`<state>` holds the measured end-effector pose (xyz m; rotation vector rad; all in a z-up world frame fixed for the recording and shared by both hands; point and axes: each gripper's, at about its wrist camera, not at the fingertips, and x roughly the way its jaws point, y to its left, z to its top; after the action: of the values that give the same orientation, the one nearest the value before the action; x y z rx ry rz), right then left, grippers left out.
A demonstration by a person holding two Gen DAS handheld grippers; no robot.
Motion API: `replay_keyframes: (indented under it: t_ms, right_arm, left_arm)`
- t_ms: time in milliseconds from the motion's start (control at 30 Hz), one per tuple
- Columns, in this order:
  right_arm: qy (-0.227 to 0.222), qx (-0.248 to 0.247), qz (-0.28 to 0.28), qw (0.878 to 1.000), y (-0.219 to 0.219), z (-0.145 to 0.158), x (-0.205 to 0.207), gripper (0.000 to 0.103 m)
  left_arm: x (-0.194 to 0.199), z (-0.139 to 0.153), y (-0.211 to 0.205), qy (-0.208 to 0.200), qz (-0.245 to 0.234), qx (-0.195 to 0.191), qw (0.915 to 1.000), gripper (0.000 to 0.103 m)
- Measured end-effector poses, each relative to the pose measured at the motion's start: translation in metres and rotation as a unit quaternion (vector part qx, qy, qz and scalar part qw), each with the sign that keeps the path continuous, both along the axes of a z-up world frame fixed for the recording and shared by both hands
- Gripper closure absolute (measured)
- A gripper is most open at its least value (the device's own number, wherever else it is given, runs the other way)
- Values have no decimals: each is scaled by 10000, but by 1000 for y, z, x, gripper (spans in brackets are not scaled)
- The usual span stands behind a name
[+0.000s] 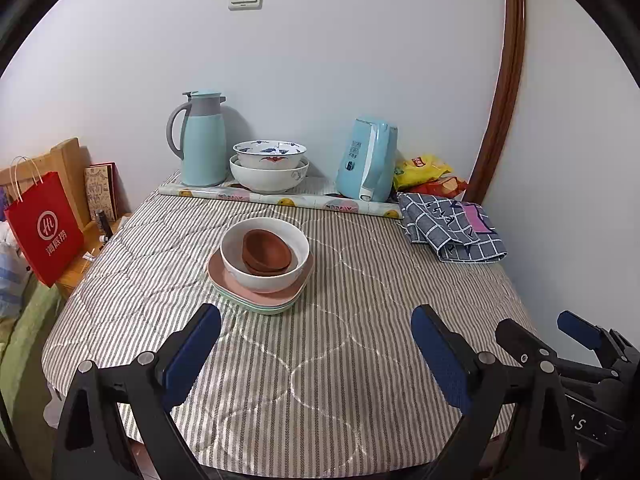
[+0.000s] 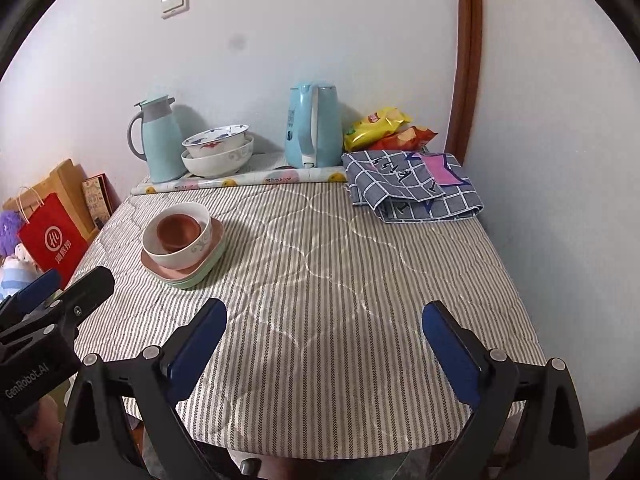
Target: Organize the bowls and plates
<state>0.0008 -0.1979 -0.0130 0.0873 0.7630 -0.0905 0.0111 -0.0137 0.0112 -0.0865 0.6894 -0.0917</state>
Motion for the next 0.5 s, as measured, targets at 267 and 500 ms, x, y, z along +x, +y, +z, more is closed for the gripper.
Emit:
replay_keyframes:
  t_ms: [267,500]
  right_arm:
    - [-43,-9,-26,10000,0,3,-3,6]
    - [-66,-9,-24,10000,0,5,-5,6]
  left_arm:
    - [-1,0,-2,1,-33,8,10000,6]
    - [-2,1,-3,-22,-10,32,10000,6]
